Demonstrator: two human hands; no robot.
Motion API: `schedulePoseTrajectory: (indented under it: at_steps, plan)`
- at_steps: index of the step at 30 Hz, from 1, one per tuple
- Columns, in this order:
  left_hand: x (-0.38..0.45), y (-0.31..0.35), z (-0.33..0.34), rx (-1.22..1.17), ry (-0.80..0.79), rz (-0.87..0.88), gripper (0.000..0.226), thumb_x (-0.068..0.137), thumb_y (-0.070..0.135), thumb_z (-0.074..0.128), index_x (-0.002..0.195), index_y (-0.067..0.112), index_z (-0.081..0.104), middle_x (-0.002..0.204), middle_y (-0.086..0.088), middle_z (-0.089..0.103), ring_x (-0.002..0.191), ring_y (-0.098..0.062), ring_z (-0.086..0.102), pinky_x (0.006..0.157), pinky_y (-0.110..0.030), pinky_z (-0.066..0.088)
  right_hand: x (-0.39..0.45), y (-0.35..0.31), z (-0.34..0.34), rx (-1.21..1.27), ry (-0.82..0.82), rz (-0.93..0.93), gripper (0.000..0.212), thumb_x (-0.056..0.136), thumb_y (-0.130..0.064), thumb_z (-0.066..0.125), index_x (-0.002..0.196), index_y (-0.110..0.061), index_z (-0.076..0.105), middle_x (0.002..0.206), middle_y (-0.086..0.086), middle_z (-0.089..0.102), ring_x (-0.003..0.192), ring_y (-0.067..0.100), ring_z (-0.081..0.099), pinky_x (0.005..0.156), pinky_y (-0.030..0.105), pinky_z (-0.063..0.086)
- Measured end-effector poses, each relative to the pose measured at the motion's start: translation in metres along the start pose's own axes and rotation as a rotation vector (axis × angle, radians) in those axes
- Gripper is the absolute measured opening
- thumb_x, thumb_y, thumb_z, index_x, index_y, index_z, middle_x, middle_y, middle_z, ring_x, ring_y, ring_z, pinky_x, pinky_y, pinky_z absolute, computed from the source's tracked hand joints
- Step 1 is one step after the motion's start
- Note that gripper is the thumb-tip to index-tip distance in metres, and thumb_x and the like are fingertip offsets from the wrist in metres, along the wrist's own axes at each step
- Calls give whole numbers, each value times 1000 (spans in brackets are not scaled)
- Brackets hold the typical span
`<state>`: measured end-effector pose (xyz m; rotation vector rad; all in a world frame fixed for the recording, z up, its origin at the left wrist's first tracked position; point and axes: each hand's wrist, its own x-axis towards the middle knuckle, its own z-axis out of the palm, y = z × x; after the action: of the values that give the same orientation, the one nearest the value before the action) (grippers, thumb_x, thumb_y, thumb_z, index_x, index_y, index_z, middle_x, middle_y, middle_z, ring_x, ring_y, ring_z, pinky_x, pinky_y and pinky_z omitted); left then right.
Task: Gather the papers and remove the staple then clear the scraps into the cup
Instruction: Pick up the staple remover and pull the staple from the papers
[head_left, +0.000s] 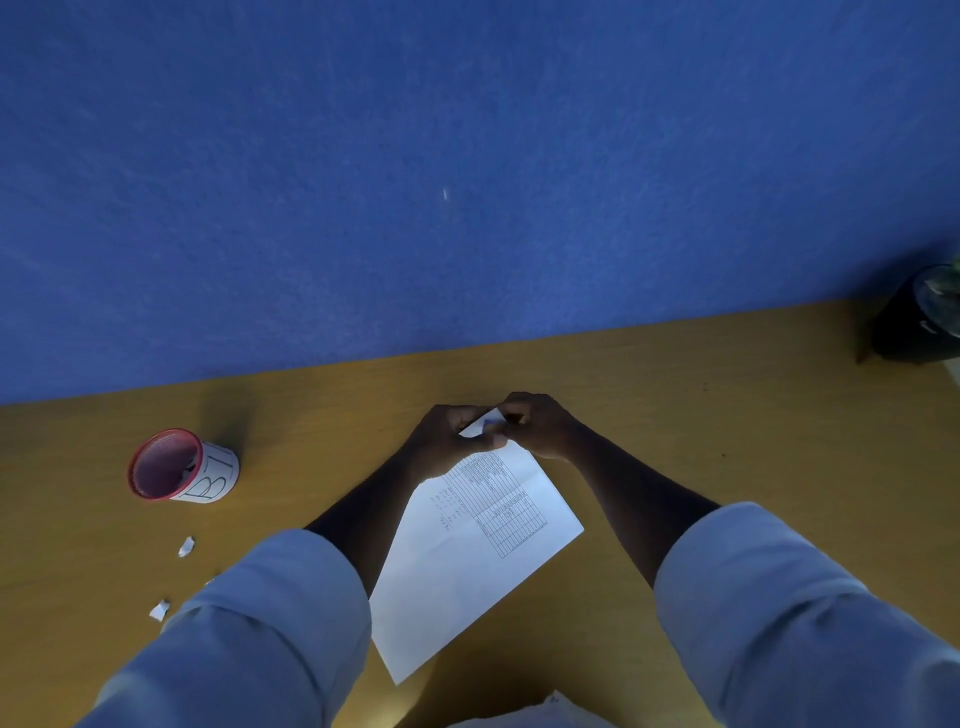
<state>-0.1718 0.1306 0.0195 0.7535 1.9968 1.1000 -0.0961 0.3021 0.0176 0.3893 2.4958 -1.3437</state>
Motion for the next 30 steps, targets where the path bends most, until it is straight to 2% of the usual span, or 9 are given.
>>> schedulePoseTrajectory:
  at_steps: [5,7,9,13,16,19,22,25,30]
  plan:
    - [2,-7,-5,72,-18,-5,51,86,20,76,134,14,60,131,1,67,119,-13,62,102,-29,50,0,-2,-2,1,-34,2,18,89,-43,60,93,-26,64,85,-15,55,79,7,55,62,18,39]
    - [2,-10,-5,90,8,-35,50,87,19,75,134,12,61,131,0,66,119,-14,63,103,-30,50,-2,2,-5,56,15,24,23,88,-44,61,102,-26,67,95,-14,57,87,7,56,64,18,40]
    - [1,-12,-5,87,36,-84,40,88,21,73,126,12,66,122,-1,71,108,-12,68,93,-28,55,-3,7,-11,102,103,60,30,87,-43,63,108,-22,68,99,-10,59,88,4,55,67,18,41]
    - [2,-15,-3,107,115,-139,19,91,27,69,104,14,74,94,3,76,82,-8,70,70,-23,51,-5,17,-20,118,265,94,22,87,-27,63,87,-6,70,77,5,64,67,11,56,62,27,40]
    - [3,-14,0,107,143,-174,20,92,29,67,99,12,75,89,1,76,79,-12,70,67,-23,51,-5,31,-25,95,383,228,24,86,-12,59,106,-6,70,106,12,64,91,22,64,72,25,47]
    - [4,-14,2,118,138,-183,20,92,31,67,96,13,73,87,1,74,78,-12,68,67,-24,51,-5,46,-27,96,493,376,26,85,-3,53,108,-1,65,118,19,57,95,28,61,64,21,45]
    - [5,-15,3,120,135,-191,19,92,32,67,93,14,72,86,0,74,78,-14,68,68,-26,50,-8,54,-29,68,620,509,32,88,-5,54,119,-4,62,123,21,49,105,34,56,73,24,45]
    - [6,-17,6,120,136,-231,17,91,35,68,85,18,69,74,4,68,66,-10,59,62,-24,45,-13,63,-32,-9,712,594,39,89,-10,59,127,-3,57,124,24,47,110,39,49,80,30,42]
    - [6,-19,10,120,125,-273,24,89,37,70,79,15,68,61,6,56,57,-8,50,57,-23,38,-22,74,-37,-68,748,717,39,92,-18,58,129,-3,57,124,23,47,109,38,47,83,38,46]
